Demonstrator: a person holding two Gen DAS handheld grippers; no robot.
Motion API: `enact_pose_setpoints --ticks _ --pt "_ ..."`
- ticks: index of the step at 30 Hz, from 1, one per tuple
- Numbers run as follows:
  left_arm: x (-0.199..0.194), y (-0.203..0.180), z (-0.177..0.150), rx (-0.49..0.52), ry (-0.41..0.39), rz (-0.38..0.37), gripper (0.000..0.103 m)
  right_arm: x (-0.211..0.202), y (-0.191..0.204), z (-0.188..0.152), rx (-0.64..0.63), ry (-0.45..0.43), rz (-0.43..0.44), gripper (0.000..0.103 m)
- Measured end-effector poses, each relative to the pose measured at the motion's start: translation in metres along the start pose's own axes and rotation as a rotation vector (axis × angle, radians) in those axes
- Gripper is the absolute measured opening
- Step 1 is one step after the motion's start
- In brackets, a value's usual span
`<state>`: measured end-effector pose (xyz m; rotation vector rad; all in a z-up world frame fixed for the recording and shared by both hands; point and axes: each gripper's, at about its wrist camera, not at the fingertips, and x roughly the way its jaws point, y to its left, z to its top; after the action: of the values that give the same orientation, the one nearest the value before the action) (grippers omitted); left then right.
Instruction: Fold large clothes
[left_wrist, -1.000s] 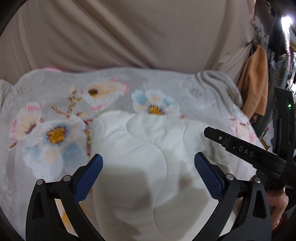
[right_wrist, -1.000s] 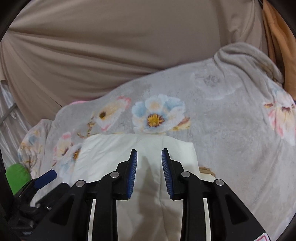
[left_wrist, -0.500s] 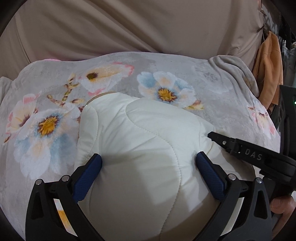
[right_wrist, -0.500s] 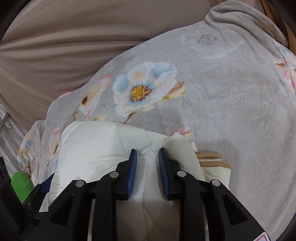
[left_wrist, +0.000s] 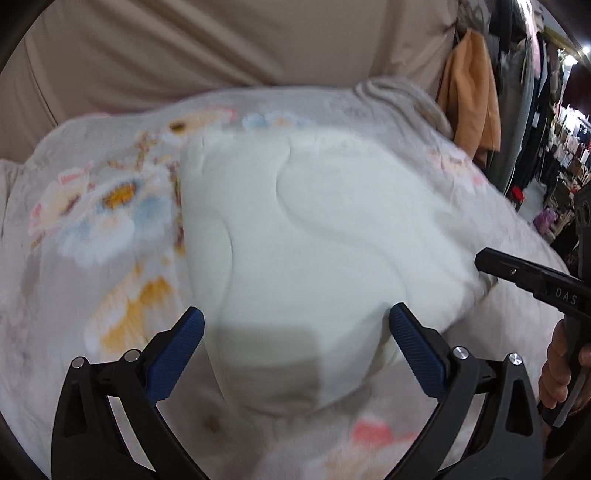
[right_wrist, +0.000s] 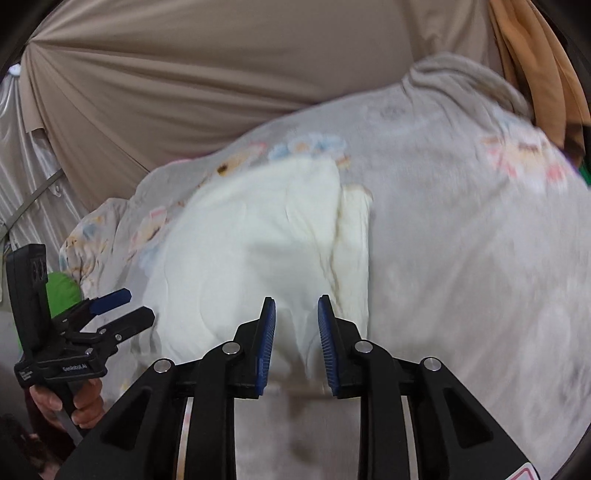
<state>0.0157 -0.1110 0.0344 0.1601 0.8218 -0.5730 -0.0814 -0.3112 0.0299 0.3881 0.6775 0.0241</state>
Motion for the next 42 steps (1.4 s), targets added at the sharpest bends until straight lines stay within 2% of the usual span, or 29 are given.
enact_pose_setpoints --ticks 2,6,11,14,17,19,21,23,25,29,31,34,36,38,40,42 --pt "0.013 0.003 -0.011 -0.02 0.03 0.009 0.098 0.014 -0.009 -0.017 0.021 0.038 -0.016 0.018" --pt "0.018 0.001 -0.019 -0.011 0.016 0.04 0.098 0.03 -0.014 -0.037 0.022 0.051 -0.028 0.013" --pt "0.019 0.003 -0.02 -0.025 0.01 0.05 0.098 0.034 -0.014 -0.039 0.012 0.032 -0.036 0.013" --pt "0.018 0.007 -0.019 -0.054 0.019 0.038 0.098 0.017 -0.015 -0.033 0.078 0.005 -0.016 0.014" --pt "0.02 0.008 -0.02 -0.07 0.025 0.029 0.098 0.002 -0.006 -0.031 0.038 -0.035 -0.039 0.014" --pt "0.02 0.006 -0.021 -0.061 0.028 0.031 0.098 0.017 -0.004 -0.036 -0.005 0.006 -0.079 0.013" --pt "0.02 0.003 -0.023 -0.056 0.029 0.04 0.098 0.029 -0.009 -0.04 0.007 0.033 -0.085 0.012" --pt "0.019 0.006 -0.024 -0.074 0.034 0.027 0.098 0.02 -0.004 -0.039 0.005 0.014 -0.095 0.013" --pt "0.02 0.01 -0.026 -0.094 0.046 0.005 0.098 0.009 0.003 -0.037 -0.016 -0.014 -0.087 0.019" --pt "0.021 0.014 -0.028 -0.131 0.086 -0.049 0.098 0.024 0.001 -0.044 -0.051 0.031 -0.125 0.015" --pt "0.007 0.014 -0.028 -0.127 0.074 -0.068 0.098 0.014 -0.003 -0.041 -0.013 0.02 -0.099 0.014" --pt "-0.022 0.02 -0.02 -0.129 0.012 -0.121 0.098 -0.015 -0.003 -0.033 0.017 -0.047 -0.032 0.024" --pt "-0.037 0.029 -0.008 -0.158 -0.031 -0.155 0.098 -0.026 -0.008 -0.027 0.062 -0.079 0.016 0.061" --pt "-0.04 0.038 0.005 -0.192 -0.051 -0.165 0.098 -0.029 -0.017 -0.022 0.117 -0.106 0.035 0.074" --pt "-0.032 0.049 0.016 -0.239 -0.048 -0.153 0.098 -0.018 -0.025 -0.016 0.158 -0.071 0.042 0.075" --pt "-0.016 0.061 0.023 -0.287 -0.016 -0.176 0.098 -0.003 -0.035 -0.014 0.206 -0.018 0.072 0.076"
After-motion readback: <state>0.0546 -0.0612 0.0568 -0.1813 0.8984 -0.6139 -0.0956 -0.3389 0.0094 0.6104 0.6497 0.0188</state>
